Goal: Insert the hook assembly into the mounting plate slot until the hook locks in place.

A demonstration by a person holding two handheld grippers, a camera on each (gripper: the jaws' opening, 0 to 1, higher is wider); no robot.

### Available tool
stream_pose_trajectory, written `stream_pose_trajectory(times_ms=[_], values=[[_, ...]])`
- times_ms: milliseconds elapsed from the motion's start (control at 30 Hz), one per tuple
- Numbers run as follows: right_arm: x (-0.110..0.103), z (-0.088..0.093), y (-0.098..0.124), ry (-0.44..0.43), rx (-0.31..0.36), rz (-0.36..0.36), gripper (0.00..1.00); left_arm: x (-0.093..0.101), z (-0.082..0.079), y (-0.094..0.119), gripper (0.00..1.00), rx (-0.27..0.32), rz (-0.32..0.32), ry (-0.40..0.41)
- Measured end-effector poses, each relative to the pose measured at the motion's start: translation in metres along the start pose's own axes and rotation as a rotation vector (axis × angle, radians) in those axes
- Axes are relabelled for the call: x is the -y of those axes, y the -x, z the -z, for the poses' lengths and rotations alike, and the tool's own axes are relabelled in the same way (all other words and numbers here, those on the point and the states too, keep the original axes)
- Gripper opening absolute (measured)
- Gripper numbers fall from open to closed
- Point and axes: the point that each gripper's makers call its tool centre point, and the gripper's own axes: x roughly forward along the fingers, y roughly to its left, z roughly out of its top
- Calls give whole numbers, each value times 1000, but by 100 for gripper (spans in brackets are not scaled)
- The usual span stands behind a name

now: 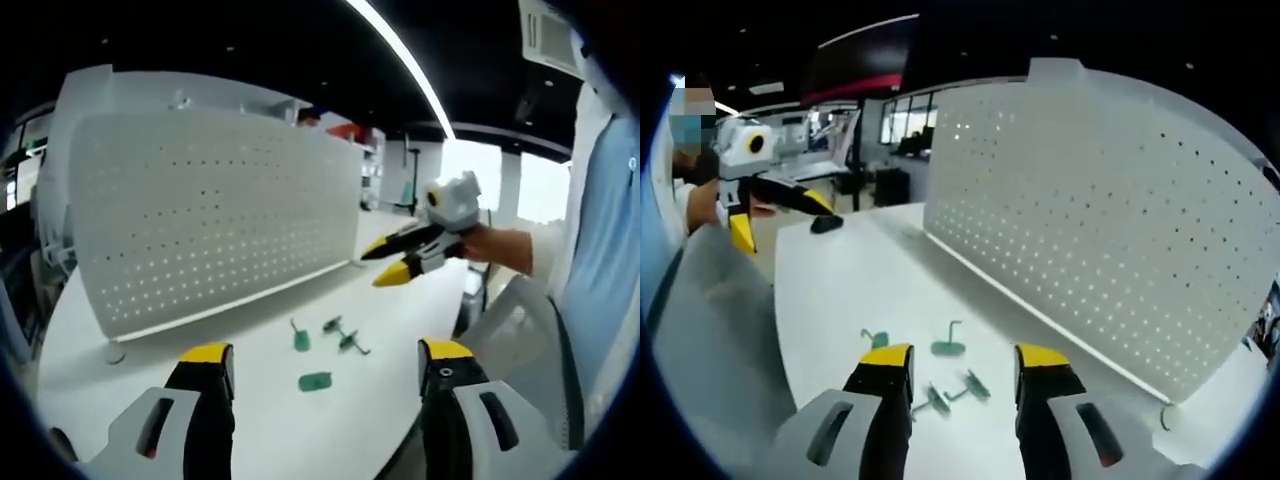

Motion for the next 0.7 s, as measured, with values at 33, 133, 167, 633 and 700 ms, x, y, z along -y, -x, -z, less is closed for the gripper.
stream_pose_trajectory(times_ms=[33,133,167,633,700], values=[[1,2,-1,0,-6,-1,39,0,0,0,77,1,0,0],[1,6,-5,2,-18,-7,37,-1,0,0,76,1,-1,-5],[2,8,-6,4,-22,-11,37,0,0,0,76,2,0,-6],[8,26,-32,15,-77,-52,30,2,3,-1,76,-14,10,-10],[8,30,-35,15,-85,-58,28,2,3,-1,76,-13,9,-10]])
